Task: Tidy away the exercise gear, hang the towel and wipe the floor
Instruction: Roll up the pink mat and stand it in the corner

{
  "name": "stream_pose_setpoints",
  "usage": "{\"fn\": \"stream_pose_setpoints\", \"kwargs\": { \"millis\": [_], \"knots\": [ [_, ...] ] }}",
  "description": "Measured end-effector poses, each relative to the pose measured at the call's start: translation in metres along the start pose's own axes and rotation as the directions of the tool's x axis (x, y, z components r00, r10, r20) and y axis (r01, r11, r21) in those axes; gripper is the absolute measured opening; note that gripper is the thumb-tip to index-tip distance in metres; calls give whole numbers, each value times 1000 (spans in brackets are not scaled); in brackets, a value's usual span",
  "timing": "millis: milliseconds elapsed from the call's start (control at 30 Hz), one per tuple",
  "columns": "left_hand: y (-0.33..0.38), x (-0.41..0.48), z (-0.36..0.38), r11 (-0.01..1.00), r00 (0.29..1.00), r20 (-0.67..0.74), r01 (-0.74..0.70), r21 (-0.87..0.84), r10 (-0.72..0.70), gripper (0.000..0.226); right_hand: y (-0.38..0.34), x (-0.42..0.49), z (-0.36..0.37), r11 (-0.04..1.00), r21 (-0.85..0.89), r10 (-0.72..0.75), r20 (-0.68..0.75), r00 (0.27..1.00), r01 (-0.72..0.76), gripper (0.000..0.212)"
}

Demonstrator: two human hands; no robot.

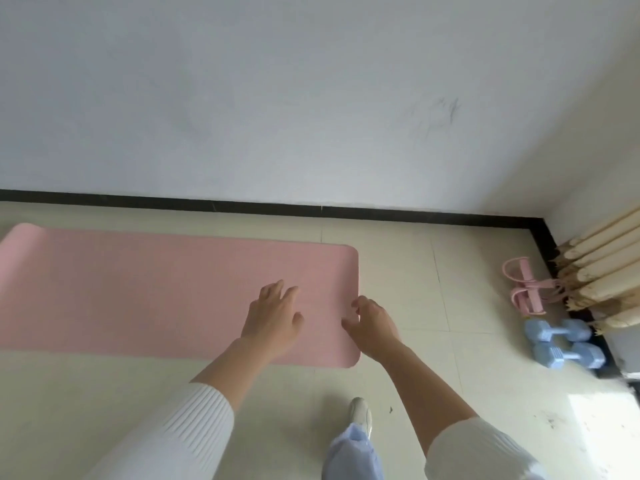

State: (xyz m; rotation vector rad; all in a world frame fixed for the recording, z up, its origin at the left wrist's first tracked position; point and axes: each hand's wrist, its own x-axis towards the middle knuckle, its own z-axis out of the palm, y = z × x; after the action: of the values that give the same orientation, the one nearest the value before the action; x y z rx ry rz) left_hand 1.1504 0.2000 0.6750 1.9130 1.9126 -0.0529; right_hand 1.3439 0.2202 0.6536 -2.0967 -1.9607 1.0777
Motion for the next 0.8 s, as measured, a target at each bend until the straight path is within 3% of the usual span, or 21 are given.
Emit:
{"fn": "stream_pose_setpoints", "kwargs": {
  "millis": [233, 533, 800],
  "knots": [
    [-58, 51, 36, 998, 993, 99, -60, -18, 61, 55, -24, 40, 86, 995, 33, 90, -4, 996, -90, 43],
    [-167, 163, 121, 986, 971, 171, -161, -42, 166, 50, -30, 157, 216, 972, 3, 234, 55, 971, -235, 43],
    [-277, 251, 297, 971, 930, 282, -238, -32, 238, 51, 28, 252, 358, 948, -62, 311, -26, 950, -313, 46]
  ]
}}
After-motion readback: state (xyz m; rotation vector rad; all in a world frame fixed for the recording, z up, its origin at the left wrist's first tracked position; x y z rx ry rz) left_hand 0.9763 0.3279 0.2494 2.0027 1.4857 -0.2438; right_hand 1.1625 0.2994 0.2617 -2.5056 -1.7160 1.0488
